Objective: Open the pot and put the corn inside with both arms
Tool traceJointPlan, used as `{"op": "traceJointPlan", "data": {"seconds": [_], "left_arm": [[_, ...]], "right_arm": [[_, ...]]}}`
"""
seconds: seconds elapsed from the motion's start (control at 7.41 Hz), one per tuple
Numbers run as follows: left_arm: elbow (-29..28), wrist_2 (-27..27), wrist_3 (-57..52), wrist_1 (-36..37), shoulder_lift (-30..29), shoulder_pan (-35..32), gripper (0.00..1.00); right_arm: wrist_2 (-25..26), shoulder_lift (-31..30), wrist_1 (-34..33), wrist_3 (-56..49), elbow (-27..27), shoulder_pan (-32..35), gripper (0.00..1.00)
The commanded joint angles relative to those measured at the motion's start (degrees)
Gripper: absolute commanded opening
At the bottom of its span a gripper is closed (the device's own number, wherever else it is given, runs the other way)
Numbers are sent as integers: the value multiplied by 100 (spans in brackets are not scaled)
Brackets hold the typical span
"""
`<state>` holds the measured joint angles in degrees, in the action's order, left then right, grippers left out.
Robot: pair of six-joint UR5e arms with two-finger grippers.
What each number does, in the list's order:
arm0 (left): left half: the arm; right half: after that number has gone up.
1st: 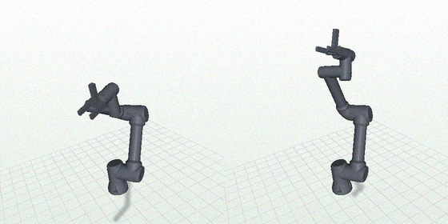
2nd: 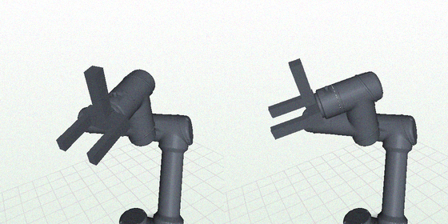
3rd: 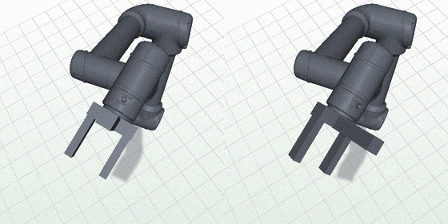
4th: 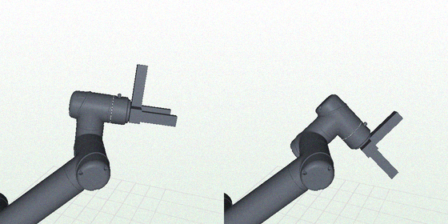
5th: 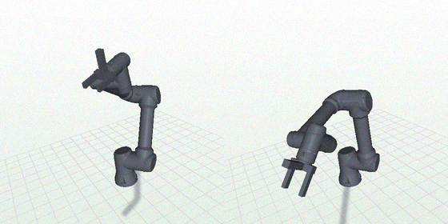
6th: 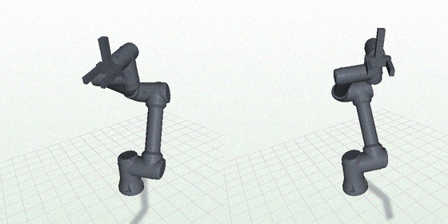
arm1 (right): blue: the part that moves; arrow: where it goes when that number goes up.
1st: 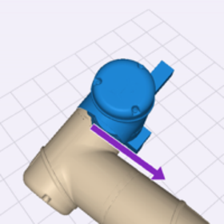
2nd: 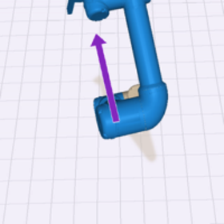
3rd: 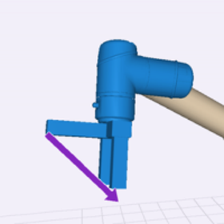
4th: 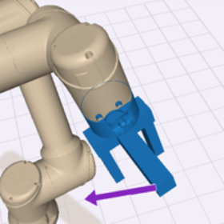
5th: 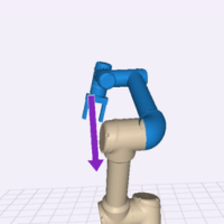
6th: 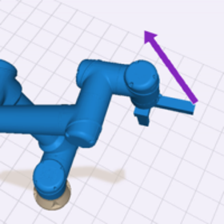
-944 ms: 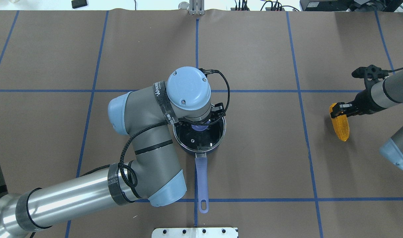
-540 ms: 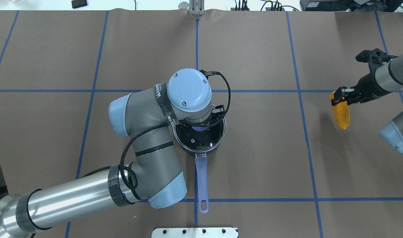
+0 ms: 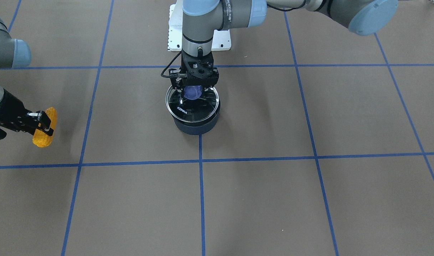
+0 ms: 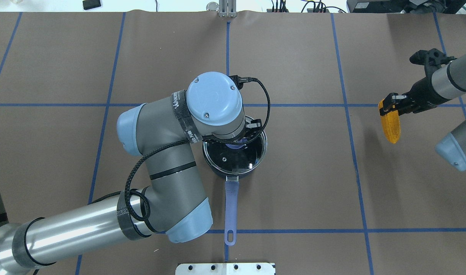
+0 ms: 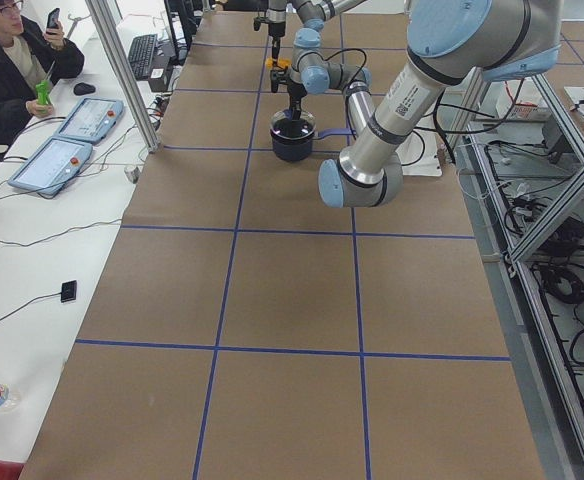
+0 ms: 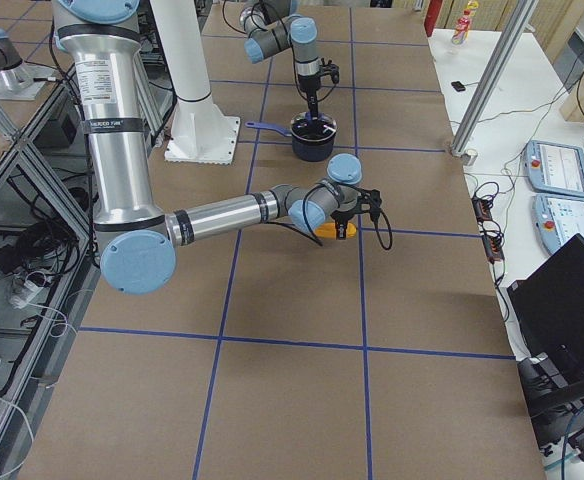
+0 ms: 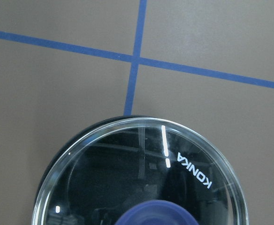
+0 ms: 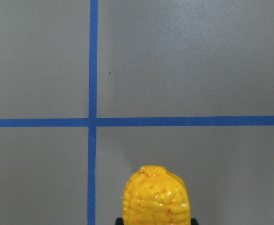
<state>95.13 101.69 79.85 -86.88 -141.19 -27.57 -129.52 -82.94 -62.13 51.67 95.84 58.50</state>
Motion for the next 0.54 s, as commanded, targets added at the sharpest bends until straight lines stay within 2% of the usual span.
{"op": "traceJointPlan", "data": {"seconds": [0.0, 0.13, 0.27, 0.4], "left_arm": [[616, 481, -546, 328, 343, -475, 38], [1142, 579, -1054, 330, 930, -747, 37], [1374, 937, -1572, 330, 1336, -1133, 36], [1472, 1123, -2065, 278, 1688, -1398, 36]], "right_arm": [[76, 321, -9, 823, 154, -258, 0], [216, 540, -10, 1375, 233, -469, 0], [330, 699, -27, 1886, 373, -749, 0], [453, 953, -514, 2169, 635, -935, 0]]}}
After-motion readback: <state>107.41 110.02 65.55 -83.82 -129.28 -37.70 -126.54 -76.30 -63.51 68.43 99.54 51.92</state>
